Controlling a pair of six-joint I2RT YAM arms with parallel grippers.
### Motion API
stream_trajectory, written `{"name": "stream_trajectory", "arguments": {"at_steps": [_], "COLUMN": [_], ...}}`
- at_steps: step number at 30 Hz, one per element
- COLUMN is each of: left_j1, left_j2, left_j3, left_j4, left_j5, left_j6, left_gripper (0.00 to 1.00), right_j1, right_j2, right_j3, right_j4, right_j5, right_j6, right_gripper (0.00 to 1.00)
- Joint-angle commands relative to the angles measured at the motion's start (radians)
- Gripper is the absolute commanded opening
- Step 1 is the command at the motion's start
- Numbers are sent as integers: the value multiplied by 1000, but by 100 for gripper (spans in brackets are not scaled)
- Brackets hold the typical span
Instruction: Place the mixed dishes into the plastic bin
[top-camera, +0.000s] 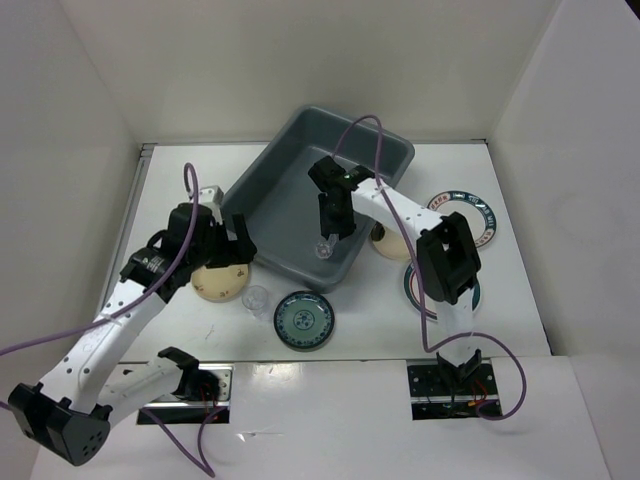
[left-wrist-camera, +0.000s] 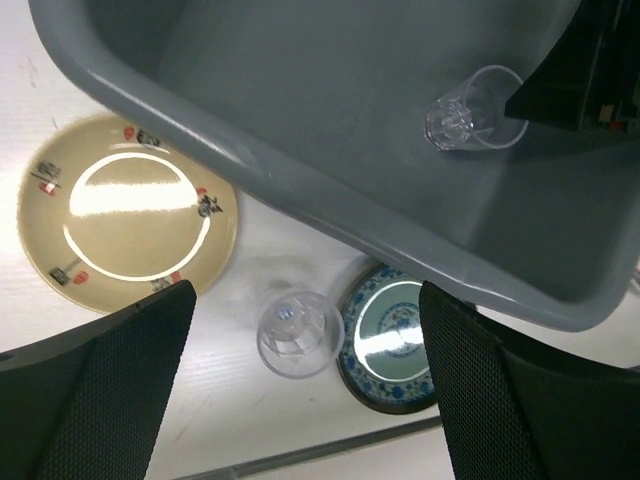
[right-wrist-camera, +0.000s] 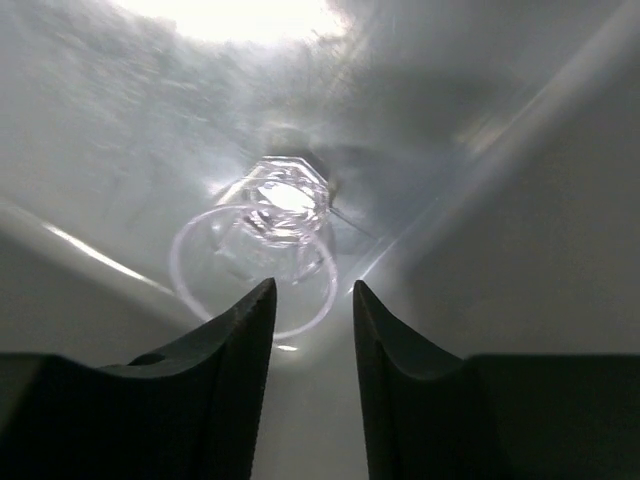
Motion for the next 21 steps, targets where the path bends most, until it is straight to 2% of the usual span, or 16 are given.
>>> {"name": "stream_trajectory", "arguments": {"at_steps": [1, 8, 9, 10, 12, 14, 17, 21], "left_j1": [5, -6, -6, -15, -38, -56, -66, -75], "left_j2": [-74, -128, -114, -99, -7, 68, 78, 114], "left_j3": [-31, -92, -92, -102, -93, -92, -117, -126], "left_j4": [25, -24, -35, -53, -101, -129, -155, -204], "left_j5": [36, 56, 42, 33, -13, -51, -108, -108], "left_j6": [-84, -219, -250, -271, -327, -369, -445, -480], "left_gripper": [99, 98, 96, 90, 82, 81, 81, 81], "right_j1": [7, -6, -15, -25, -38, -50, -81, -128], "right_j2": [-134, -266, -278, -303, -341, -364, -412, -476], "right_j3": [101, 182, 182, 182, 173, 147, 104, 38], "right_j4": [3, -41, -42, -52, -63, -63, -84, -85], "right_j5": [34, 82, 82, 91, 106, 117, 128, 128], "right_j6": [-7, 12, 12, 12, 12, 23, 23, 32], "right_gripper": [44, 50, 50, 50, 51, 51, 51, 53]}}
